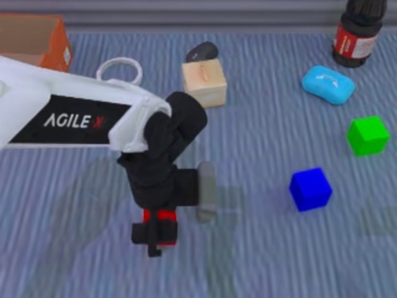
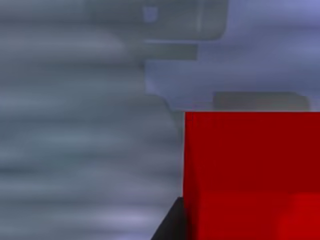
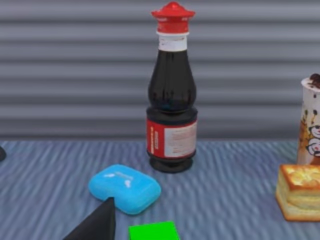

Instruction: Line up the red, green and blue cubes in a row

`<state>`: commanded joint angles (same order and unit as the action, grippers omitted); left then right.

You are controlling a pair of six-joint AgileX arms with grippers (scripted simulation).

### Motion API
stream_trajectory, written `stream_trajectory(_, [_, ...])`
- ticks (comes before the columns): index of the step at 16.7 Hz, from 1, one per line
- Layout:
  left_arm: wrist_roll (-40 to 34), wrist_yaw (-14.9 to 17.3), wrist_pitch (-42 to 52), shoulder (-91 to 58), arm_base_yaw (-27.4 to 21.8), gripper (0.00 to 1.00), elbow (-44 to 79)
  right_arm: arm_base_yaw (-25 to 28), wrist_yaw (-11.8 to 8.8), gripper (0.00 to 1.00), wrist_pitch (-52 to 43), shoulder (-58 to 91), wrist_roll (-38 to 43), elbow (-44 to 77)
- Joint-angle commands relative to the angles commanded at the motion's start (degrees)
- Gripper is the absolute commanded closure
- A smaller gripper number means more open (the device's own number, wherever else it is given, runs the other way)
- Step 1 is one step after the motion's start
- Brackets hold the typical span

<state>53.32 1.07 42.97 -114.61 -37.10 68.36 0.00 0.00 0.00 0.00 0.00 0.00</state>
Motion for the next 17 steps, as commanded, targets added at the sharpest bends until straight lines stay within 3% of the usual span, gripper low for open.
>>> stream_trajectory(3, [0.0, 0.0, 0.0, 0.0, 0.0, 0.02, 0.0, 0.0, 0.0, 0.0, 0.0, 0.0, 0.0, 0.0])
stream_trajectory(4, [0.0, 0.0, 0.0, 0.0, 0.0, 0.0, 0.0, 0.0, 0.0, 0.0, 0.0, 0.0, 0.0, 0.0])
stream_trajectory(13, [0.06, 0.0, 0.2, 0.11, 0.07, 0.0, 0.18, 0.0, 0.0, 0.0, 0.0, 0.0, 0.0, 0.0])
stream_trajectory(17, [0.06, 0.0, 6.91, 2.83, 0.66, 0.0, 3.9, 0.0, 0.0, 0.0, 0.0, 0.0, 0.0, 0.0])
